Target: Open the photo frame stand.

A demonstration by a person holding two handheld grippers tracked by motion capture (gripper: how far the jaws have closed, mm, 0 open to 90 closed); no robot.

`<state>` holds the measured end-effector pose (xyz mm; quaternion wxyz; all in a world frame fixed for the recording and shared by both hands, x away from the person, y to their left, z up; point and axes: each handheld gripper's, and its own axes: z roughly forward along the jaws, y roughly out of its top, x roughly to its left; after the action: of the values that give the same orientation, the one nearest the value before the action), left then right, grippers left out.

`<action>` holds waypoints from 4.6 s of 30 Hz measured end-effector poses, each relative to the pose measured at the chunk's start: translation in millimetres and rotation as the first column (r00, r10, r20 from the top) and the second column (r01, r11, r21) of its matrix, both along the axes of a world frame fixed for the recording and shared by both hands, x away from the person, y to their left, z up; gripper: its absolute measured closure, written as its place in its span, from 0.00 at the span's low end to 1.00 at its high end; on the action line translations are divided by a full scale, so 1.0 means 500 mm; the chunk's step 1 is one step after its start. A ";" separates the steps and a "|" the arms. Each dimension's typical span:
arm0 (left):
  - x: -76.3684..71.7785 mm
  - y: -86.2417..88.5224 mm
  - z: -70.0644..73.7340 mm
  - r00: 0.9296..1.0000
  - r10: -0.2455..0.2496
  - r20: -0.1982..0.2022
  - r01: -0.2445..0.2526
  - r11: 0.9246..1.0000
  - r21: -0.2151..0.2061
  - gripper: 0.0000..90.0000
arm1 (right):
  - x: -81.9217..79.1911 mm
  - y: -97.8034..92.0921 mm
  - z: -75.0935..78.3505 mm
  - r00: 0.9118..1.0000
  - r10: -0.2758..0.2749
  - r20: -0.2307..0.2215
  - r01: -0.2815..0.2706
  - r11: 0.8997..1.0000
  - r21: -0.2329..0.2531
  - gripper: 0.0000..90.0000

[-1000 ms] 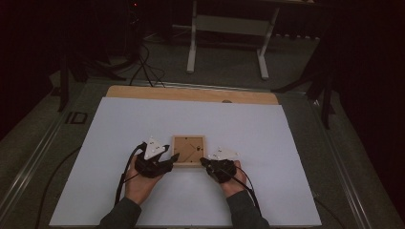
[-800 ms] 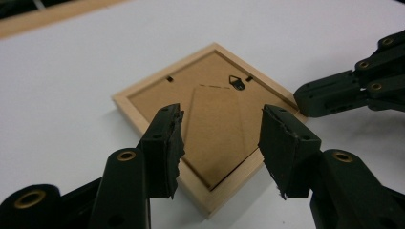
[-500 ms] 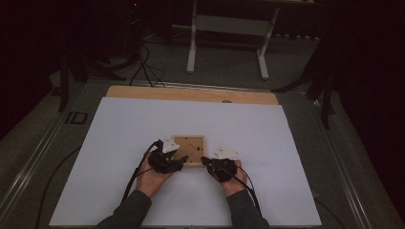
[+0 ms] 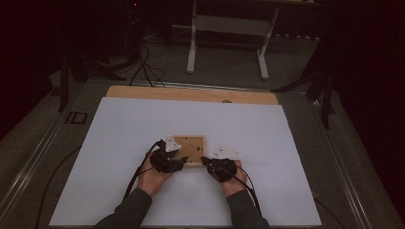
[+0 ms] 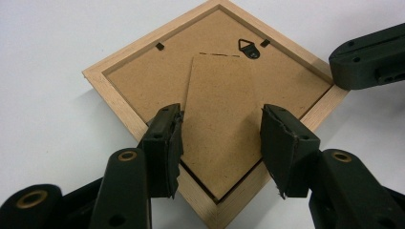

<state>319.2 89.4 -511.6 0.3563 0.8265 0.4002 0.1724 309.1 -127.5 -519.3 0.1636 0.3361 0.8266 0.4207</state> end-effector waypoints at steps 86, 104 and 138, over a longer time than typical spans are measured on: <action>0.059 -0.020 0.062 0.970 0.081 -0.228 -0.114 0.984 -0.136 0.61 | 0.001 -0.002 0.000 1.000 0.007 0.003 -0.007 1.000 -0.008 0.99; 0.019 -0.042 0.065 0.997 0.053 -0.051 -0.057 0.995 -0.078 0.60 | 0.013 -0.030 0.023 0.999 -0.043 0.016 0.042 0.999 0.026 0.90; -0.038 -0.027 0.043 0.997 0.047 0.060 -0.042 0.996 -0.073 0.60 | 0.060 -0.043 0.091 0.995 -0.069 0.067 0.067 0.997 0.029 0.82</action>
<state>300.2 75.7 -490.2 0.3937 0.7985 0.4132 0.1914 339.2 -149.0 -473.8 0.2015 0.3516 0.8028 0.4374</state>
